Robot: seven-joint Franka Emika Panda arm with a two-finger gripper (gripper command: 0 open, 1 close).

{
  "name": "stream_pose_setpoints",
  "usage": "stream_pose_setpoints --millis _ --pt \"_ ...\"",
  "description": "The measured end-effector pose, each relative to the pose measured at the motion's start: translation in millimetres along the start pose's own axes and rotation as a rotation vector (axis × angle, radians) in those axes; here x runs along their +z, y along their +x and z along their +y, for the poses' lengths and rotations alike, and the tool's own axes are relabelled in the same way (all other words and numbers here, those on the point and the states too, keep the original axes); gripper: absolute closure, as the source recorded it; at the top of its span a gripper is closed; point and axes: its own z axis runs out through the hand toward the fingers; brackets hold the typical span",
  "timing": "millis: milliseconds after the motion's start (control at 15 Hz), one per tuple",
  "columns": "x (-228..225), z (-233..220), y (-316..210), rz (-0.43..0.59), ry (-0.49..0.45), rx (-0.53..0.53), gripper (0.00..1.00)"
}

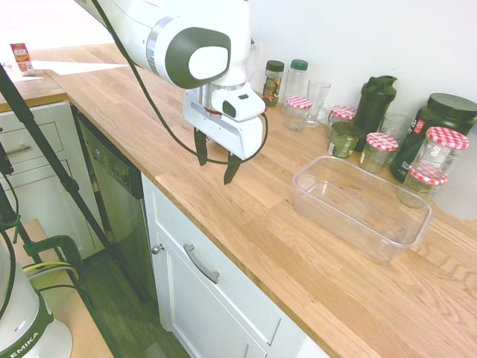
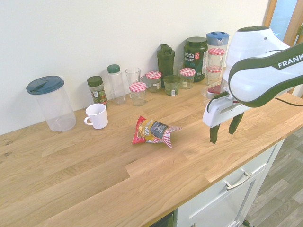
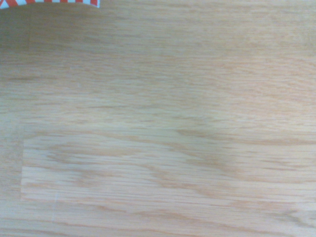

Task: Put the chip bag into the container

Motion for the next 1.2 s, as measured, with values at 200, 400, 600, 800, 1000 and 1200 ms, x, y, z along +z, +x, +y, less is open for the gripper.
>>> stream_pose_setpoints --millis 200,400,600,800,1000,1200 --pt "0 -4 -4 0.011 -0.009 -0.008 0.00" --pt "-11 -25 -17 0.058 -0.010 -0.070 0.00" --pt "-26 -49 -26 0.126 -0.015 -0.116 0.00" --pt "-33 -76 -20 0.134 -0.017 -0.140 0.00" --pt "-35 -103 -8 0.087 -0.024 -0.130 0.00" --pt "-34 -123 -3 0.010 -0.015 -0.042 0.00"
